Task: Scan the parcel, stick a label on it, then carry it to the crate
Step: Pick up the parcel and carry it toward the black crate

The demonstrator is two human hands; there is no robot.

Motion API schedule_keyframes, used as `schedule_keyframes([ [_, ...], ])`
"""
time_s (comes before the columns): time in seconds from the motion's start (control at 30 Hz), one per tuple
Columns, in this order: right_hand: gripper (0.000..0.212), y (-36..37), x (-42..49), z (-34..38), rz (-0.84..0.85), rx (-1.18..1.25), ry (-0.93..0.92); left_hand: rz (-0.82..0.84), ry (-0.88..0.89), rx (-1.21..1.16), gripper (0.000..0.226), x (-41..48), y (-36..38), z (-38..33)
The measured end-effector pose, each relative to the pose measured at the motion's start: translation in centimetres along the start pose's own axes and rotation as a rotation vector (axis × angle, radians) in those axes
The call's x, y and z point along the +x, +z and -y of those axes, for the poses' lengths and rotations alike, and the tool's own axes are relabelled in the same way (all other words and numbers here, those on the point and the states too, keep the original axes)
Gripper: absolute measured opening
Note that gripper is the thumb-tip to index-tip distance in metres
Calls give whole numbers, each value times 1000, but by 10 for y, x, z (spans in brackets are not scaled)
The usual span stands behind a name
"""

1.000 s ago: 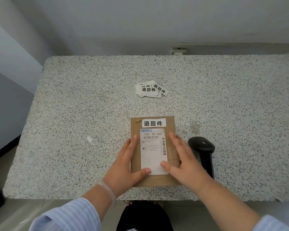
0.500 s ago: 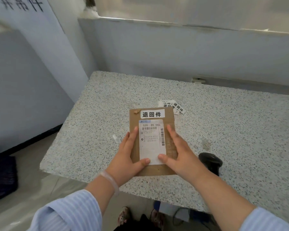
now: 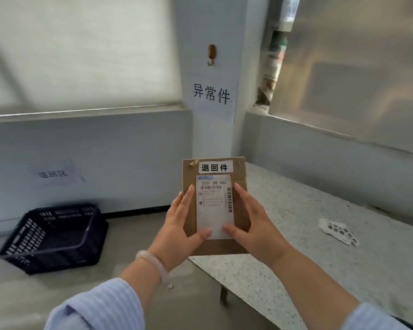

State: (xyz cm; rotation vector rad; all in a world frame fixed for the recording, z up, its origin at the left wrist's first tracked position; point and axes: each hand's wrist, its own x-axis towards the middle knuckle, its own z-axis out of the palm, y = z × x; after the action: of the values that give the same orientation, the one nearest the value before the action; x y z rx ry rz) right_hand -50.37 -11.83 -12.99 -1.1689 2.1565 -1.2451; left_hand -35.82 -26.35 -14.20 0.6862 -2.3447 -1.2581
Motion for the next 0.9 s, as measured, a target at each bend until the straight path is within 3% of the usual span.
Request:
schedule_keyframes([
  [0.2,82,139,34,94,104,92,-73,-158,-48,55,94,-45,-147,62],
  [0.4,92,266,59,175,194,63,-157,-272,-107,82,94,-98,-276,127],
  [0.9,92,480,156,283,483,62,-274,-483,-280,85,96,-136,-461,255],
])
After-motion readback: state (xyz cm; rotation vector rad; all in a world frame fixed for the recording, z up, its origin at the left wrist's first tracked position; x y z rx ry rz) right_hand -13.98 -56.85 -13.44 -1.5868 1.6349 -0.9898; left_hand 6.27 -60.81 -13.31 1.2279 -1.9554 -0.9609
